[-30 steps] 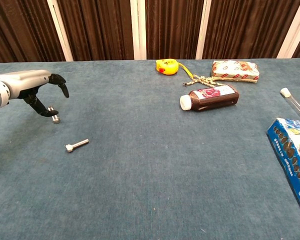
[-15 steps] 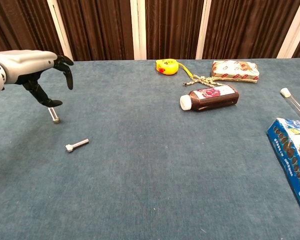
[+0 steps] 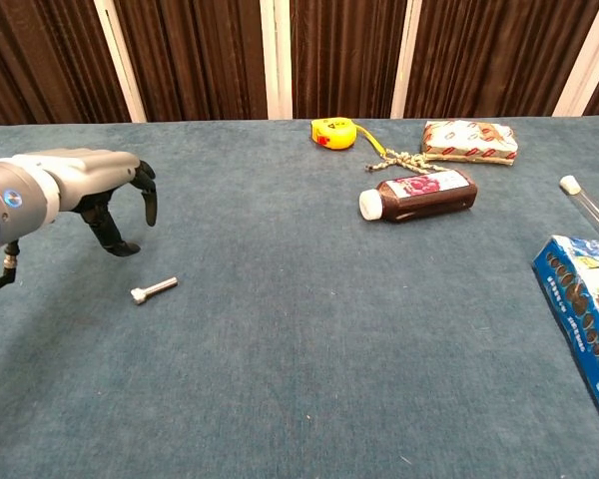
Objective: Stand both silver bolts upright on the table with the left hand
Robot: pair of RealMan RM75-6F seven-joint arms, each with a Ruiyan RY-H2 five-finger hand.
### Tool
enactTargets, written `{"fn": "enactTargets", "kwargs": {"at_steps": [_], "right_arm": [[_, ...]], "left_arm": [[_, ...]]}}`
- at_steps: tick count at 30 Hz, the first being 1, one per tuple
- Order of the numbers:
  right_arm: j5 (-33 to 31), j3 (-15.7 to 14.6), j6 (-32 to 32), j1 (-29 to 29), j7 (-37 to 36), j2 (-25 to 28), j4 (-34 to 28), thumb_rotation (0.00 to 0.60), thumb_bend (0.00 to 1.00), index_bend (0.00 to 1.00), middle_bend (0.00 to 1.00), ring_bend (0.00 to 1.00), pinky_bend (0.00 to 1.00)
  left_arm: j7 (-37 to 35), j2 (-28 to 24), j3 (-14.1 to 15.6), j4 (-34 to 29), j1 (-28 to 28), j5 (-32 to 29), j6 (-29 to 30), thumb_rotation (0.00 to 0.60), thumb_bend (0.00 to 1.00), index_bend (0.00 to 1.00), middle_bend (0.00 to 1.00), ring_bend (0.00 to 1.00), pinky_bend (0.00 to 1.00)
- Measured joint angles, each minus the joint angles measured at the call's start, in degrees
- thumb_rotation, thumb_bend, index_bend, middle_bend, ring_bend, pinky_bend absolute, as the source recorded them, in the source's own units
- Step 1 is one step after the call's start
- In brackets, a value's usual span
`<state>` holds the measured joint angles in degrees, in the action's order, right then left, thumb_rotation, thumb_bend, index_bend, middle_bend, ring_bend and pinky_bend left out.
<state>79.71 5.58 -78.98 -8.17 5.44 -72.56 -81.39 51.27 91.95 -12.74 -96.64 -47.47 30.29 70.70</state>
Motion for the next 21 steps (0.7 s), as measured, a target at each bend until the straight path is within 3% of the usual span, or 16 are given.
{"fn": "enactTargets", "kwargs": {"at_steps": [8, 12, 21], "right_arm": [[-0.1, 0.2, -0.2, 0.0, 0.0, -0.1, 0.1, 0.600, 0.17, 0.16, 0.08, 0.12, 0.00], [-0.1, 0.2, -0.2, 0.0, -0.3, -0.1, 0.3, 0.600, 0.17, 0.16, 0.08, 0.12, 0.00], [0.0, 0.1, -0.2, 0.0, -0.5, -0.2, 0.4, 0.600, 0.17, 0.16, 0.08, 0.12, 0.00]], "left_arm": [[0.3, 1.6, 0.6, 0.1, -0.6, -0.6, 0.3, 0.600, 0.42, 0.42, 0.04, 0.00, 0.00], [2.2, 1.6, 0.9, -1.1, -0.9, -2.9, 1.3, 0.600, 0.37, 0.40, 0.04, 0.00, 0.00], [4.8, 1.6, 0.9, -4.4, -1.9, -7.0, 3.4, 0.600, 0.36, 0.41, 0.04, 0.00, 0.00]]}}
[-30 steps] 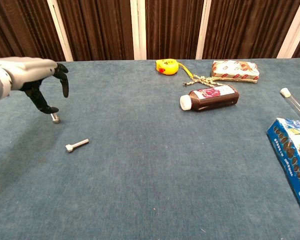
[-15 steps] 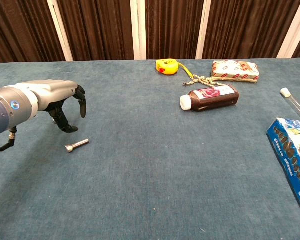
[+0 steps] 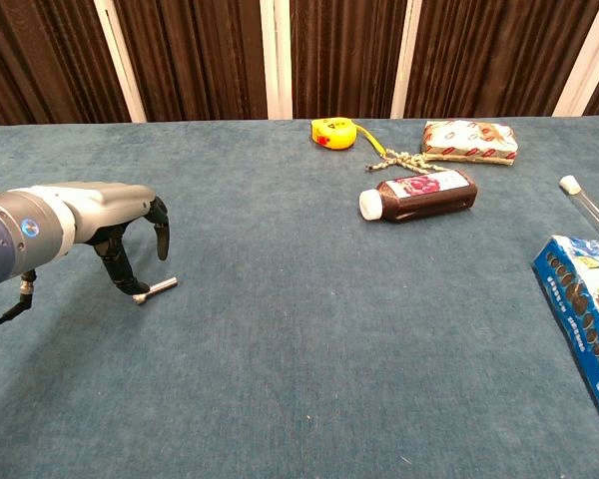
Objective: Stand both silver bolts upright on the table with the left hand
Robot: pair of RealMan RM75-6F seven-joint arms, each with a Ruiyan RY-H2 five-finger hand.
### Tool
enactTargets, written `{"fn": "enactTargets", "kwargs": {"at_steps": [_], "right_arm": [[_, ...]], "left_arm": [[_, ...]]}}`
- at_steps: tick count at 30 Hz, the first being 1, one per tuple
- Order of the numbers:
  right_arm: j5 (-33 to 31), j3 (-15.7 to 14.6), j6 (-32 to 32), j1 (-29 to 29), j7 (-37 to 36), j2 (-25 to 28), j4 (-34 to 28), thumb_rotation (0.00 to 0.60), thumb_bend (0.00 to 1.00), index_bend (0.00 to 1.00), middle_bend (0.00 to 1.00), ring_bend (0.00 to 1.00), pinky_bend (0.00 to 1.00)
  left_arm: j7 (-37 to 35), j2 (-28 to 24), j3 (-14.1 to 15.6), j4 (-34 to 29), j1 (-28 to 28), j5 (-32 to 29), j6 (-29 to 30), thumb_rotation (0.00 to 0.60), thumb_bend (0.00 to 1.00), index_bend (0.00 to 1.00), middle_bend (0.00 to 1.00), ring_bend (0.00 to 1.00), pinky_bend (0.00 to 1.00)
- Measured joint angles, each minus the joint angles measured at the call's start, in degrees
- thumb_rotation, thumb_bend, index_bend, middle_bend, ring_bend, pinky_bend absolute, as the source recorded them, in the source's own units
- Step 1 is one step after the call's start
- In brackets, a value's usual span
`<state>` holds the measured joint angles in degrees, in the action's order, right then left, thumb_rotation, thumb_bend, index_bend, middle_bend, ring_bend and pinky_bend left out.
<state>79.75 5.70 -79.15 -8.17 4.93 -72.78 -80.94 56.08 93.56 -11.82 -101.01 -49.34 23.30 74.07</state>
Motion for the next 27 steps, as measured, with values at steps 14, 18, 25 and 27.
{"fn": "enactTargets", "kwargs": {"at_steps": [14, 18, 25, 27], "right_arm": [[-0.1, 0.0, 0.1, 0.0, -0.4, -0.1, 0.3, 0.600, 0.17, 0.16, 0.08, 0.12, 0.00], [-0.1, 0.1, 0.1, 0.0, -0.5, -0.1, 0.3, 0.600, 0.17, 0.16, 0.08, 0.12, 0.00], [-0.1, 0.0, 0.0, 0.1, -0.6, -0.1, 0.3, 0.600, 0.17, 0.16, 0.08, 0.12, 0.00], [-0.2, 0.1, 0.0, 0.0, -0.7, -0.1, 0.3, 0.600, 0.17, 0.16, 0.08, 0.12, 0.00]], "left_arm": [[-0.8, 4.3, 0.3, 4.8, -0.6, -0.4, 0.5, 0.600, 0.42, 0.44, 0.07, 0.00, 0.00], [-0.7, 5.2, 0.3, 5.7, -0.8, -0.2, 0.4, 0.600, 0.42, 0.46, 0.08, 0.00, 0.00], [-0.2, 5.7, 0.3, 6.1, -0.9, -0.9, -0.1, 0.600, 0.44, 0.47, 0.09, 0.00, 0.00], [-0.2, 5.8, 0.4, 6.3, -0.9, -0.9, -0.3, 0.600, 0.44, 0.48, 0.10, 0.00, 0.00]]}}
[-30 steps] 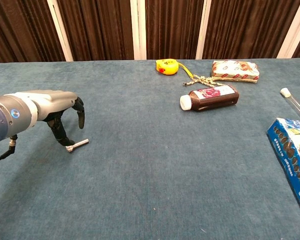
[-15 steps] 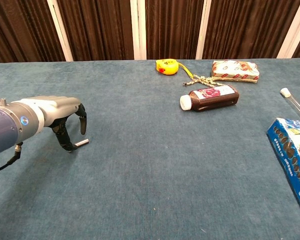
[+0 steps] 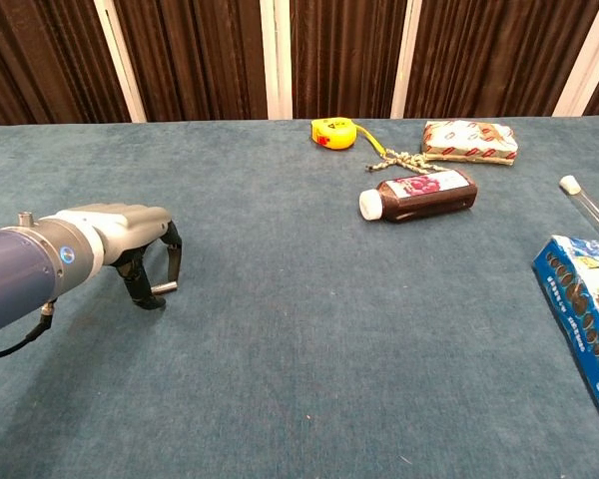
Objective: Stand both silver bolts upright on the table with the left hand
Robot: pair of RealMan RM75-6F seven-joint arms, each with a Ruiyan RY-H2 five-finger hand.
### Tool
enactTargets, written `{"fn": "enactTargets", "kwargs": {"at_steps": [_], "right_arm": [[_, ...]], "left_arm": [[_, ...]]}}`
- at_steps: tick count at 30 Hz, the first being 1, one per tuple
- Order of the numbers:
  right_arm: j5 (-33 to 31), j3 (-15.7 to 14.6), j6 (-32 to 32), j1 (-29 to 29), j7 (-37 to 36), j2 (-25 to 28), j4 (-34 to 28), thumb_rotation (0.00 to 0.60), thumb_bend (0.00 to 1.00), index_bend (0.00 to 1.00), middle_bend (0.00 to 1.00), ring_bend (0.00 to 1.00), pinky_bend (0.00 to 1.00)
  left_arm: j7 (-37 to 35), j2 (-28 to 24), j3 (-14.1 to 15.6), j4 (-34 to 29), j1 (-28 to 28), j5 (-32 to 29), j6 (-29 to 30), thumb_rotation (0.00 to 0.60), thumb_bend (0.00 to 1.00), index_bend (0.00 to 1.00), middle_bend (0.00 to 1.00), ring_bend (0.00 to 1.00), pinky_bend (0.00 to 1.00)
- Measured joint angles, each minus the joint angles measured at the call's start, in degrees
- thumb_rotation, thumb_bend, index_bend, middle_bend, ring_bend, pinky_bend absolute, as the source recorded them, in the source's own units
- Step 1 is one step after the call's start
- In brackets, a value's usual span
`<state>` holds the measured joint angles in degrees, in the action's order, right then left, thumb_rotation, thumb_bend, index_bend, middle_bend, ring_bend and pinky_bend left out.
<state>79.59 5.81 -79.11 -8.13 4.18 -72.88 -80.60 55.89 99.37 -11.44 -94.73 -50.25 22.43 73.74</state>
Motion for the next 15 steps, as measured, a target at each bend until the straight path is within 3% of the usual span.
{"fn": "enactTargets", "kwargs": {"at_steps": [15], "right_arm": [[0.0, 0.1, 0.0, 0.0, -0.6, 0.0, 0.0, 0.600, 0.17, 0.16, 0.08, 0.12, 0.00]], "left_arm": [[-0.5, 0.0, 0.2, -0.4, 0.2, 1.0, -0.5, 0.600, 0.46, 0.51, 0.11, 0.00, 0.00]]}}
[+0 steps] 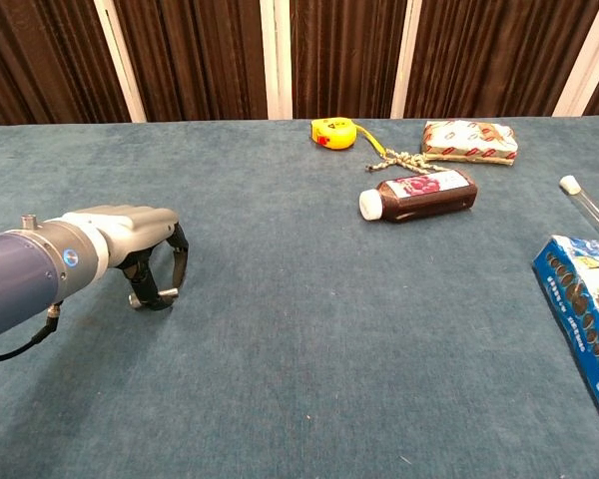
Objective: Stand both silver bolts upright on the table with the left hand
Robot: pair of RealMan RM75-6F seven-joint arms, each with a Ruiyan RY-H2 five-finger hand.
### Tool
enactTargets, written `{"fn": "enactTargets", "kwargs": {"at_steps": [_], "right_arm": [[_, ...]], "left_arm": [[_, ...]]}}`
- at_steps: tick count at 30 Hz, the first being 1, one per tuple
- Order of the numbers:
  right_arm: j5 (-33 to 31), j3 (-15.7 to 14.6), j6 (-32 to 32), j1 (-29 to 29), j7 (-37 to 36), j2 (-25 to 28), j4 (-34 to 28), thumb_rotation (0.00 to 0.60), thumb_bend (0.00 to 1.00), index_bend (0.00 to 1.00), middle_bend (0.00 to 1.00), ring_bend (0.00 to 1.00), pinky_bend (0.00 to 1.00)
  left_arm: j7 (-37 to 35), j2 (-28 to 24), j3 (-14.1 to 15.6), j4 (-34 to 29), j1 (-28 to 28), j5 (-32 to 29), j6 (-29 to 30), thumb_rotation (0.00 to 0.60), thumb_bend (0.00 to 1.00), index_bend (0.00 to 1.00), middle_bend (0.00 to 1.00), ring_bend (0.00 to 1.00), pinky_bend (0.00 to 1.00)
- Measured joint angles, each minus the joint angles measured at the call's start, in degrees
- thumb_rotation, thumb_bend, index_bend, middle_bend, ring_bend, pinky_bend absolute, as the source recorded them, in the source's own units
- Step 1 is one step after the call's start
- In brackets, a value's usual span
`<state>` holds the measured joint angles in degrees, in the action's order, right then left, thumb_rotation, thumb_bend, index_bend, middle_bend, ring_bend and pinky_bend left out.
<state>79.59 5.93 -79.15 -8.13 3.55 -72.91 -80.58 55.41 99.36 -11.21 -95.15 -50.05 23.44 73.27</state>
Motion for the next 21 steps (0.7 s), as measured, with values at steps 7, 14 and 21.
{"fn": "enactTargets", "kwargs": {"at_steps": [7, 14, 21], "right_arm": [[-0.2, 0.1, 0.0, 0.0, 0.0, 0.0, 0.0, 0.600, 0.17, 0.16, 0.08, 0.12, 0.00], [-0.2, 0.1, 0.1, 0.0, 0.1, -0.1, 0.1, 0.600, 0.17, 0.16, 0.08, 0.12, 0.00], [-0.3, 0.1, 0.0, 0.0, 0.0, -0.1, 0.1, 0.600, 0.17, 0.16, 0.08, 0.12, 0.00]], "left_arm": [[0.0, 0.1, 0.2, 0.6, 0.1, 1.2, 1.0, 0.600, 0.46, 0.51, 0.10, 0.00, 0.00], [0.8, 0.4, 0.9, 1.1, 0.2, 1.9, 1.5, 0.600, 0.46, 0.52, 0.12, 0.00, 0.00], [2.4, 1.0, 1.0, 1.4, 0.1, 1.4, 1.8, 0.600, 0.46, 0.52, 0.12, 0.00, 0.00]]}}
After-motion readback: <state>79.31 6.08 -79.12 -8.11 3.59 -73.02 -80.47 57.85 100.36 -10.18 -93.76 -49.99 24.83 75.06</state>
